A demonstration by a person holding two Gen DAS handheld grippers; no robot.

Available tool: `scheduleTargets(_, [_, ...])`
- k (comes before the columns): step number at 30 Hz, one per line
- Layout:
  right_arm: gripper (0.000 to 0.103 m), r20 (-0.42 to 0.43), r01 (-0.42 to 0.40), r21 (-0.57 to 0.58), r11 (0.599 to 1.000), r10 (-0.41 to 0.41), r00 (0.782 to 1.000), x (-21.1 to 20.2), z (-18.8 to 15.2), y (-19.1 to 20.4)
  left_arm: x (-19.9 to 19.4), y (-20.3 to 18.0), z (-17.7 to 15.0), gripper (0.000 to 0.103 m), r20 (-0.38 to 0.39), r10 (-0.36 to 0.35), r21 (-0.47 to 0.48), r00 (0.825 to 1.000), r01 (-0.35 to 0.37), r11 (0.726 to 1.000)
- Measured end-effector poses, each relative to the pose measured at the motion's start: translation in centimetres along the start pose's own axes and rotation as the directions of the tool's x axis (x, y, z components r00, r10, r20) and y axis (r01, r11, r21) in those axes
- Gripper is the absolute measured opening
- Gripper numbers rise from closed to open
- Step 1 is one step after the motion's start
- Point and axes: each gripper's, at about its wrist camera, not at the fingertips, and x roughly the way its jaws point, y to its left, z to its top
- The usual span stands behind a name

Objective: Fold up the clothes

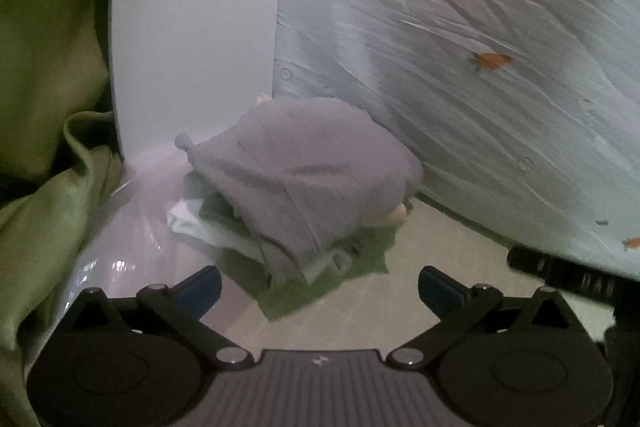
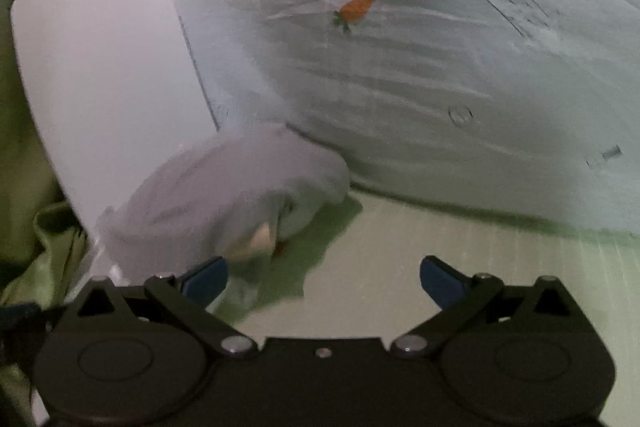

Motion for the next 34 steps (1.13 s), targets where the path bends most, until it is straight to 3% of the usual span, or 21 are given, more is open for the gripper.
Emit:
scheduleTargets(7, [0.103, -0.051, -0.027, -0.028, 0.999, 0.025, 0.998, -4.6, -5.2, 1.1, -3.1, -1.2, -2.2, 0.103, -0.013, 0.015, 0.086, 1.0, -0.014, 0.996])
scheduleTargets(12, [0.103, -0.075, -0.044, -0.046, 0.998, 0.04, 0.996, -6.8, -7.7, 1.9, -4.4, -0.8, -3.0, 0.103, -0.012, 0.028, 0.086, 1.0, -0.027, 0.996])
scheduleTargets(34, [0.103, -0.05, -0.046, -0.081, 0.996, 0.042, 0.998, -8.1, -8.1, 3.0, -5.2, 0.2, -3.2, 0.103, 0.003, 0.011, 0.084, 1.0, -0.011, 0.996])
